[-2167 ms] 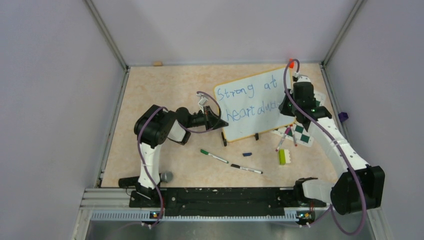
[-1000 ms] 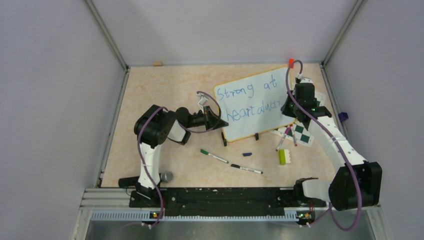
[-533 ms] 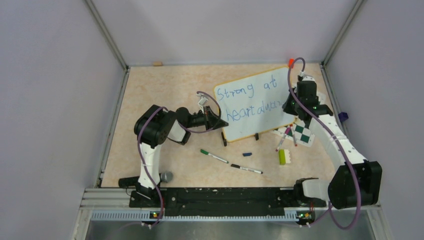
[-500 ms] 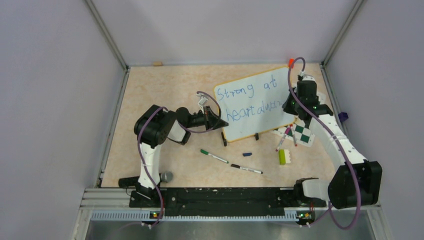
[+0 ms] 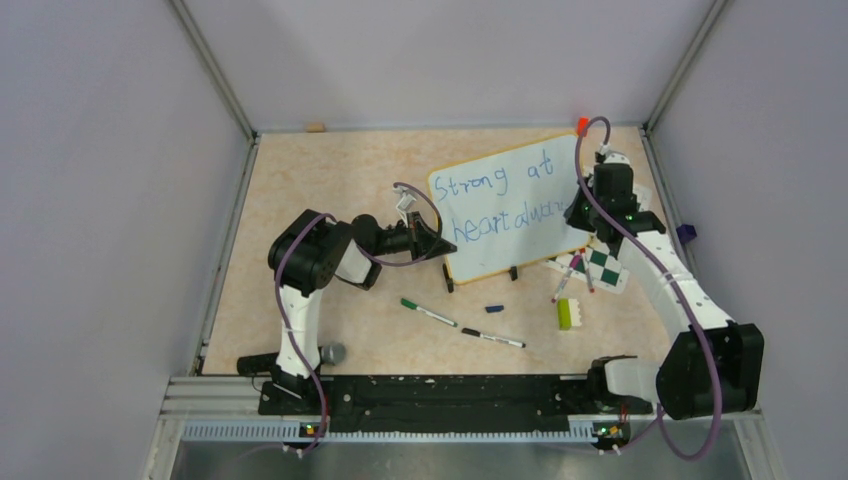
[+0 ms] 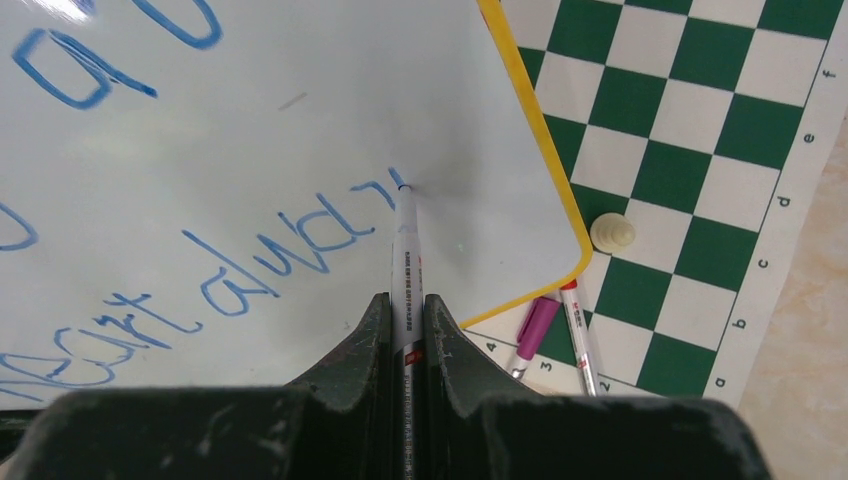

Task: Write a sentence on the whiteboard

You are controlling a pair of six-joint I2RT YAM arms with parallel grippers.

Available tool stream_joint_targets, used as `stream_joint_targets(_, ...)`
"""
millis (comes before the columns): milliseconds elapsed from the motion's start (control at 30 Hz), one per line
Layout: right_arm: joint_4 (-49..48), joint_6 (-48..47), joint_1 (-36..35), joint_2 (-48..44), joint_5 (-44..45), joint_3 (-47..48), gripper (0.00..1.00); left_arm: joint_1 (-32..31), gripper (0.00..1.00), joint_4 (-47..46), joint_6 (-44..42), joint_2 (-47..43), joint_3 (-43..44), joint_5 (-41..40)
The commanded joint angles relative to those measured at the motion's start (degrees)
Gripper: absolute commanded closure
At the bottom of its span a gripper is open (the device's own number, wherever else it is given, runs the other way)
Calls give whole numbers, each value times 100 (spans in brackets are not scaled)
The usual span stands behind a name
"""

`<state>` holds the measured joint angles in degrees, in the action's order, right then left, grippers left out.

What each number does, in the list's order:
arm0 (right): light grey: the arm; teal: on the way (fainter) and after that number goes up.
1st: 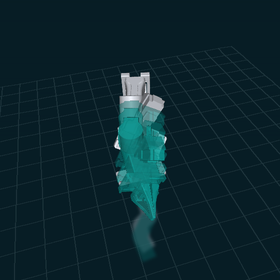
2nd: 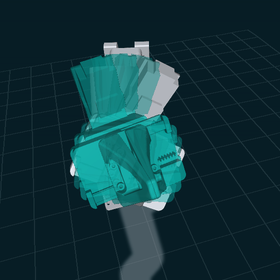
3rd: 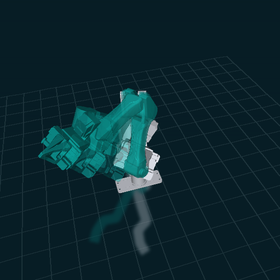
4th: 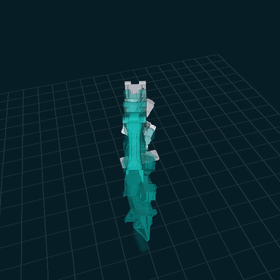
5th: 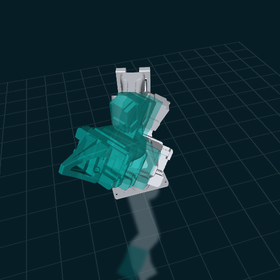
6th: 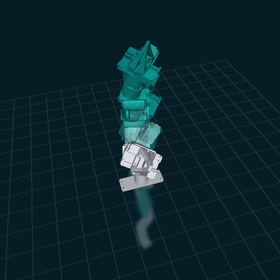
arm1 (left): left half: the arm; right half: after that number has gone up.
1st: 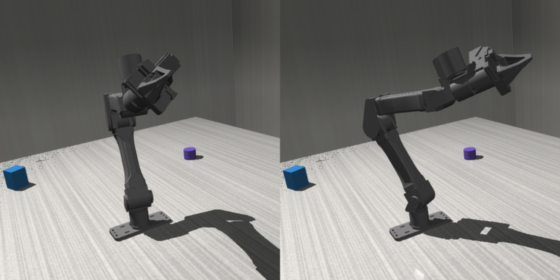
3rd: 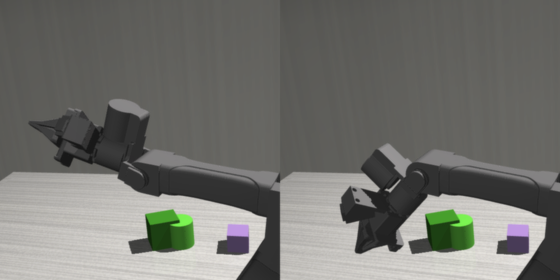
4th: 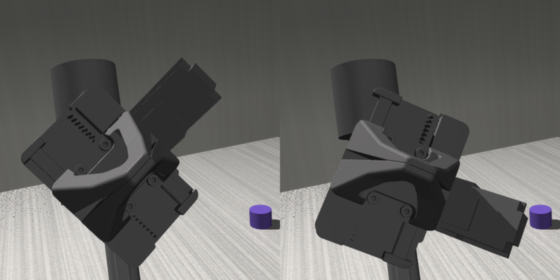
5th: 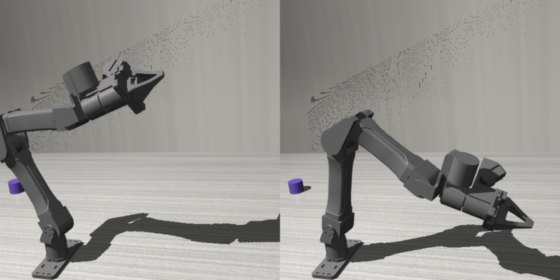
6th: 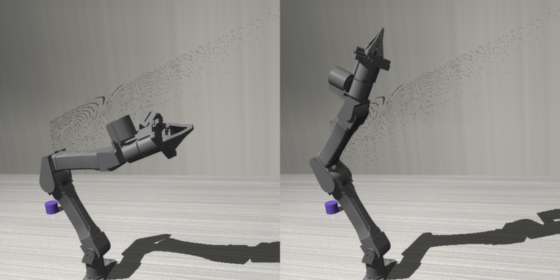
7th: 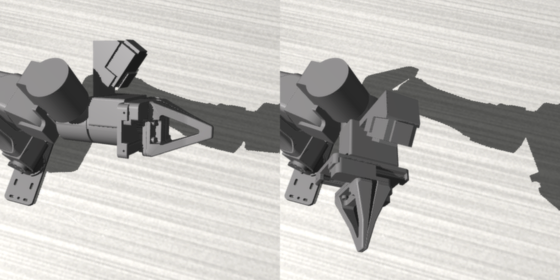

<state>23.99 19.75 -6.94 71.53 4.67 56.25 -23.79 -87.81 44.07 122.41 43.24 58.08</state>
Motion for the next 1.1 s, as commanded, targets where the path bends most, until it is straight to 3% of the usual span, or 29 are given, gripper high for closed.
stream_joint_targets(0, -118, -13, 72, -214, 12, -308, 100, -119, 100, -496, -254, 64, 36, 739)
stream_joint_targets(500, -264, 15, 71, -301, -754, -369, 100, -122, 100, -500, -257, 64, 35, 748)
stream_joint_targets(1067, 333, -67, 305, -1083, -317, 9, 100, -125, 100, -499, -249, 64, 44, 757)
